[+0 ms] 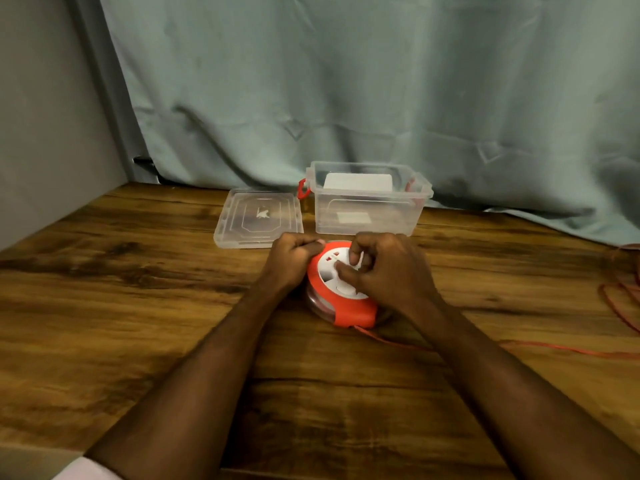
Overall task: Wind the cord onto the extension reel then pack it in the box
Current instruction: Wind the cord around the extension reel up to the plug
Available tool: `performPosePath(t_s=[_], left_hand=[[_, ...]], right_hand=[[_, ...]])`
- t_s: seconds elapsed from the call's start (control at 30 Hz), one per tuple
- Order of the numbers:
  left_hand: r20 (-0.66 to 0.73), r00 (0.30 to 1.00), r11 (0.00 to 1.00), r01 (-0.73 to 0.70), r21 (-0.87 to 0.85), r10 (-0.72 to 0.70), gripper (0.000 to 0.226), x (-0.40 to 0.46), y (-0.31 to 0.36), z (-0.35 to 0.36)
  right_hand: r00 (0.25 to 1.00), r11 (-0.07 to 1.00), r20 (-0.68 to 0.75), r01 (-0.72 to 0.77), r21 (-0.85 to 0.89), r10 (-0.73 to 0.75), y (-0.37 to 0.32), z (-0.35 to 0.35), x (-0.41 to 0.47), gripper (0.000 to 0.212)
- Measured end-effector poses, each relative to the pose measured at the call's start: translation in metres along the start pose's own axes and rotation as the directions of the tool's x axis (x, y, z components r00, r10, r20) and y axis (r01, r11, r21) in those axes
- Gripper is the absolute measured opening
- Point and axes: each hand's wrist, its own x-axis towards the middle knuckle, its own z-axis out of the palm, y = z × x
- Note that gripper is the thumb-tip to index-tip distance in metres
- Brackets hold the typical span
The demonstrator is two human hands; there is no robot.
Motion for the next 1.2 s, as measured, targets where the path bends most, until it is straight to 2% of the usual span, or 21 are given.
performPosePath(t_s=[0.03, 0.07, 0.2, 0.3, 0.4, 0.63, 0.73, 0.9, 0.97, 1.03, 1.1, 1.17, 1.2], left_hand=[[0.000, 1.000, 1.000, -0.001, 0.000, 0.001, 0.021, 0.001, -0.001, 0.000], [0.001, 1.000, 1.000, -0.005, -0.002, 0.005, 0.021, 0.001, -0.001, -0.001], [0.000, 1.000, 1.000, -0.004, -0.013, 0.004, 0.021, 0.003, -0.003, -0.001], [-0.005, 1.000, 0.999, -0.013, -0.032, 0.013, 0.021, 0.003, -0.003, 0.001], [-0.017, 1.000, 0.998, -0.025, -0.054, 0.024, 0.020, 0.004, -0.003, 0.001], [-0.031, 0.999, 0.998, -0.011, -0.070, 0.009, 0.020, 0.004, -0.006, 0.003], [-0.050, 0.999, 0.996, -0.012, -0.088, 0.008, 0.019, 0.003, -0.006, 0.003], [-0.050, 0.999, 0.995, -0.015, -0.097, 0.010, 0.020, 0.004, -0.006, 0.004], [-0.041, 0.999, 0.995, -0.019, -0.098, 0.015, 0.021, 0.004, -0.007, 0.004], [-0.030, 0.999, 0.995, -0.022, -0.099, 0.019, 0.022, 0.004, -0.007, 0.003], [-0.025, 0.999, 0.993, -0.034, -0.115, 0.031, 0.022, 0.004, -0.007, 0.001], [-0.017, 0.999, 0.989, -0.041, -0.140, 0.039, 0.023, 0.003, -0.006, 0.001], [-0.012, 0.999, 0.988, -0.045, -0.147, 0.044, 0.024, 0.002, -0.005, 0.001]], right_hand=[[0.998, 0.998, 0.025, 0.054, 0.030, -0.055, 0.004, -0.007, 0.001, 0.019], [0.994, 0.996, 0.079, 0.076, 0.049, -0.080, 0.008, -0.014, 0.002, 0.024], [0.937, 0.992, 0.348, -0.026, 0.122, -0.019, 0.030, -0.031, 0.008, 0.065], [0.923, 0.984, 0.384, -0.056, 0.169, -0.014, 0.034, -0.032, 0.010, 0.078], [0.925, 0.991, 0.375, 0.013, 0.133, -0.063, 0.032, -0.034, 0.010, 0.072], [0.960, 0.998, 0.275, 0.039, 0.041, -0.049, 0.022, -0.033, 0.004, 0.051], [0.960, 0.999, 0.277, 0.039, -0.032, -0.029, 0.017, -0.028, 0.004, 0.047], [0.982, 0.991, 0.189, 0.003, -0.137, 0.023, 0.007, -0.012, 0.001, 0.062], [0.990, 0.990, 0.138, -0.006, -0.138, 0.025, 0.006, -0.009, 0.000, 0.070], [0.992, 0.992, 0.127, 0.002, -0.125, 0.014, 0.006, -0.007, 0.001, 0.068], [0.991, 0.995, 0.133, 0.043, -0.092, -0.031, 0.005, -0.009, 0.001, 0.055], [0.984, 0.994, 0.147, 0.109, -0.029, -0.103, 0.008, -0.016, 0.001, 0.026], [0.975, 0.992, 0.180, 0.127, 0.007, -0.127, 0.010, -0.022, 0.002, 0.025]])
